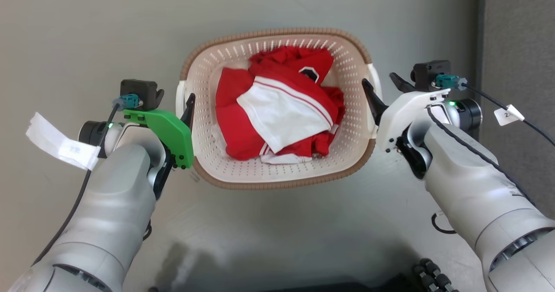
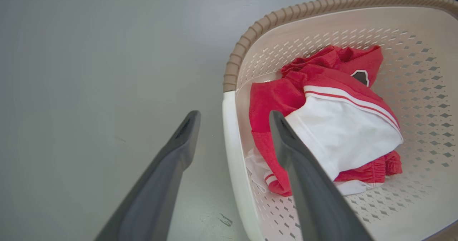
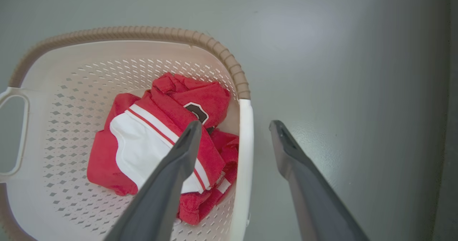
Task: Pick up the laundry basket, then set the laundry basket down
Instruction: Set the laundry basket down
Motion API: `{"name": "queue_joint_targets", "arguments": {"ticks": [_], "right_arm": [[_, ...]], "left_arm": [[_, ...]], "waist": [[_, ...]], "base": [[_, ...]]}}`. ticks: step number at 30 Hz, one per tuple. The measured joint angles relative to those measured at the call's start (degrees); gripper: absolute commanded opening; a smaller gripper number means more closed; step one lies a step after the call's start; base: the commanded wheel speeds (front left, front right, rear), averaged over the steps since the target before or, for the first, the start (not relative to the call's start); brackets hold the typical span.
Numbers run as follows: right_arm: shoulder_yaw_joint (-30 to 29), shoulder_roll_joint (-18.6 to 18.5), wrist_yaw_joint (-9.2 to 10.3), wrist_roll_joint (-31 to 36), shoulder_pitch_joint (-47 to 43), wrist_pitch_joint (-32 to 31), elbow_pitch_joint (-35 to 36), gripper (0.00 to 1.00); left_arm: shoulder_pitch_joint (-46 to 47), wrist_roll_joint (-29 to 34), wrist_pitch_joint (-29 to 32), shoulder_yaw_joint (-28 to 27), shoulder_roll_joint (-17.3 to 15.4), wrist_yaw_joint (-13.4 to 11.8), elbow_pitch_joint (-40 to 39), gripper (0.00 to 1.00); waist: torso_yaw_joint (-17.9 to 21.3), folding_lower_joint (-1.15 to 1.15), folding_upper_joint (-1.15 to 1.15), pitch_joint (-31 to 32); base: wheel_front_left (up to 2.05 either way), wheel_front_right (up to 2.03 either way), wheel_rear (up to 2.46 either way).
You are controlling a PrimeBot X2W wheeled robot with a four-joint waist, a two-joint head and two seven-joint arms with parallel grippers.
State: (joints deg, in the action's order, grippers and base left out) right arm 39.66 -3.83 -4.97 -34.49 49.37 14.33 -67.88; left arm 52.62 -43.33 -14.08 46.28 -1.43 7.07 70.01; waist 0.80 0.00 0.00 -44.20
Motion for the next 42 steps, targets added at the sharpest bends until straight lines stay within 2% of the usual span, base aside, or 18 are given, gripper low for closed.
{"name": "queue_joint_targets", "arguments": {"ticks": [11,14,28,34,42], "right_arm": [[-3.5,-0.7,2.13,0.5,-3.7,0.0,8.9,1.00],[-5.3,-1.8,3.56,0.8,-6.1,0.0,12.1,1.00],[-11.5,-3.8,7.49,5.2,-15.1,0.0,25.8,1.00],[-13.8,-4.2,8.57,7.1,-20.0,0.0,30.7,1.00],[-16.2,-5.1,9.15,9.9,-26.2,0.0,36.2,1.00]], "left_arm": [[-2.8,1.7,-0.4,-1.6,-1.8,-1.1,-4.1,1.00],[-3.1,2.3,-0.3,-3.5,-3.2,-2.7,-9.7,1.00],[-12.1,7.4,-0.4,-10.6,-7.5,-9.1,-26.1,1.00],[-17.7,10.3,-0.3,-12.8,-8.3,-11.3,-33.1,1.00],[-26.1,13.5,-0.3,-15.0,-9.2,-12.6,-40.2,1.00]], "waist": [[0.9,0.00,0.00,6.7],[1.2,0.00,0.00,9.5],[2.2,0.00,0.00,19.5],[2.6,0.00,0.00,24.1],[2.9,0.00,0.00,30.5]], "base": [[0.00,0.00,0.00],[0.00,0.00,0.00],[0.00,0.00,0.00],[0.00,0.00,0.00],[0.00,0.00,0.00]]}}
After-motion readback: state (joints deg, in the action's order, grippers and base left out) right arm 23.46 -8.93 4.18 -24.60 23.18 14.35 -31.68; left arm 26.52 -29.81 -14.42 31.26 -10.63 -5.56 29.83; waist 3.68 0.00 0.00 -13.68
